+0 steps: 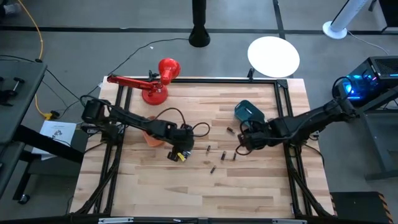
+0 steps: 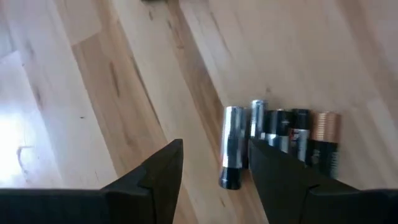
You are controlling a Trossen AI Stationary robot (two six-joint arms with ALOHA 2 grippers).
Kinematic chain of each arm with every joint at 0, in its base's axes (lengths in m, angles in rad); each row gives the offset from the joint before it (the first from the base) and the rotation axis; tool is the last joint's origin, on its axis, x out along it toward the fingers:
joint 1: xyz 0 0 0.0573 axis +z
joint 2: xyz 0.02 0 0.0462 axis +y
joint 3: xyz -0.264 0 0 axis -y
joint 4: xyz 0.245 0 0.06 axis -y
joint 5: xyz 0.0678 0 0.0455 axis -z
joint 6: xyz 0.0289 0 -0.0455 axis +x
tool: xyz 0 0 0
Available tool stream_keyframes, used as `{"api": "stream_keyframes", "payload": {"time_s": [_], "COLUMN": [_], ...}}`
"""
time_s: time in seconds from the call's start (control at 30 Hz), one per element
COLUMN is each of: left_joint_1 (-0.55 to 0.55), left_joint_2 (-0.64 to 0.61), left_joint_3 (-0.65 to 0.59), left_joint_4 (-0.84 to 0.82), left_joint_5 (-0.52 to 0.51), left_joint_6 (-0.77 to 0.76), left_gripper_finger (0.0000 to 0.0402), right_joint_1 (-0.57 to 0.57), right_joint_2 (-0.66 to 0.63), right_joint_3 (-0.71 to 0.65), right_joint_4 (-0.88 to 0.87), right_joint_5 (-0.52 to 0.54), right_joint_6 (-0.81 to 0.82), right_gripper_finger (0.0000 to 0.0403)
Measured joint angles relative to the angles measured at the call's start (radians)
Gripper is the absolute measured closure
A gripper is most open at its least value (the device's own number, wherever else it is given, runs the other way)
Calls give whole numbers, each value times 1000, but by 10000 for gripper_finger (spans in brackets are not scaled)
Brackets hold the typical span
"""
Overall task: Sort batteries
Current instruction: Put the silver battery into the blue bin
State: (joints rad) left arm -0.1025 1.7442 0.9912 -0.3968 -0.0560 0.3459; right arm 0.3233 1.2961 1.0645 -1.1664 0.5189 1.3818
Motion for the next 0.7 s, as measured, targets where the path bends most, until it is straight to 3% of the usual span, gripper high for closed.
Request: {"api": "stream_keyframes", "payload": {"time_s": [0.27, 0.7], "left_joint_1": [29, 22], "left_joint_2": [9, 18], "left_joint_3": [0, 0], "left_joint_4": [-3, -19], "left_joint_5": [-5, 33], "left_joint_6": [-27, 58], "left_gripper_finger": [225, 225], "right_joint_1": [20, 20], "right_joint_2": [0, 0], "right_joint_3": [0, 0], "right_joint_4": [3, 3], "right_joint_5": [13, 31], "right_joint_6": [32, 28], "right_gripper_finger": [208, 208]}}
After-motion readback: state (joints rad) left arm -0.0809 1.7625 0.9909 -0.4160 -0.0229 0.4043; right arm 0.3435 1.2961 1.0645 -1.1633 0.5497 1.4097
